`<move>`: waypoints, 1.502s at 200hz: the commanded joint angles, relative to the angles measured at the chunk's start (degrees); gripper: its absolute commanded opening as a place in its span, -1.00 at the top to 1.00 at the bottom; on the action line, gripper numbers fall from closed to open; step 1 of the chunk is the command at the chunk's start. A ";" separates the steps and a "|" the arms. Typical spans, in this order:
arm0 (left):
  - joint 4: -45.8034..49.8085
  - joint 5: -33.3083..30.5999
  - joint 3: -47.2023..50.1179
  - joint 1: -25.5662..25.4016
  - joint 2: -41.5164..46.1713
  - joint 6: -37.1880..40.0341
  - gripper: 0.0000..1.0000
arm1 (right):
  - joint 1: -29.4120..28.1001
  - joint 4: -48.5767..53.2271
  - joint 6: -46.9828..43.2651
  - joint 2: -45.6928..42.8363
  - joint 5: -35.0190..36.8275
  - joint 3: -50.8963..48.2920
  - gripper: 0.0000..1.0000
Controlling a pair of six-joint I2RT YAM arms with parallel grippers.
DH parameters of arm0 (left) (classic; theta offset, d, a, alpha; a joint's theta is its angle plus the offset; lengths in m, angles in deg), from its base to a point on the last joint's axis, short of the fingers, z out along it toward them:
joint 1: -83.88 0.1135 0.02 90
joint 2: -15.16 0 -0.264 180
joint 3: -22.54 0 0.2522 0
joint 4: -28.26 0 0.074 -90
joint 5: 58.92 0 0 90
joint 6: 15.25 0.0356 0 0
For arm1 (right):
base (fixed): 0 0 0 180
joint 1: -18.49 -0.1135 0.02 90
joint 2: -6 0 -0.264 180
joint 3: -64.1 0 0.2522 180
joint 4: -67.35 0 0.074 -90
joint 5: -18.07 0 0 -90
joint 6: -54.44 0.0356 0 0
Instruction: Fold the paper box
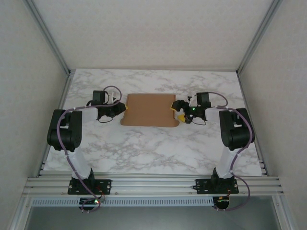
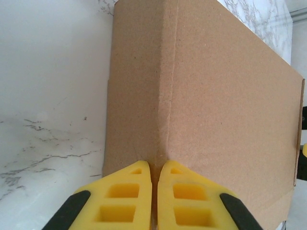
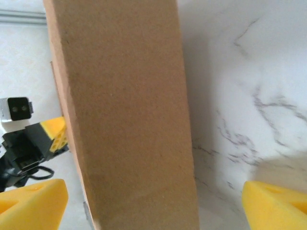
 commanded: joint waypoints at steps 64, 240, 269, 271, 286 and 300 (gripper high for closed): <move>9.56 -9.49 2.66 0.00 -2.37 1.39 0.99 | -6.12 -12.34 5.19 4.84 -5.30 2.33 -0.29; 2.26 -48.70 13.06 -34.41 33.57 45.51 -0.03 | -4.44 4.59 8.14 -6.73 -0.70 0.18 -0.01; 4.15 -51.32 10.51 -39.11 29.44 51.76 -0.09 | -4.48 3.21 9.84 -6.95 -1.52 -0.45 -0.01; 4.07 -51.58 10.49 -39.42 29.27 52.28 -0.10 | -4.47 3.20 9.93 -7.02 -1.56 -0.45 -0.01; 2.81 -54.16 10.88 -41.56 28.04 55.75 -0.17 | -4.54 2.64 10.56 -7.22 -1.77 -0.69 -0.01; 1.16 -55.90 11.35 -42.43 26.78 58.19 -0.21 | -4.69 1.78 11.48 -7.30 -2.27 -1.01 -0.01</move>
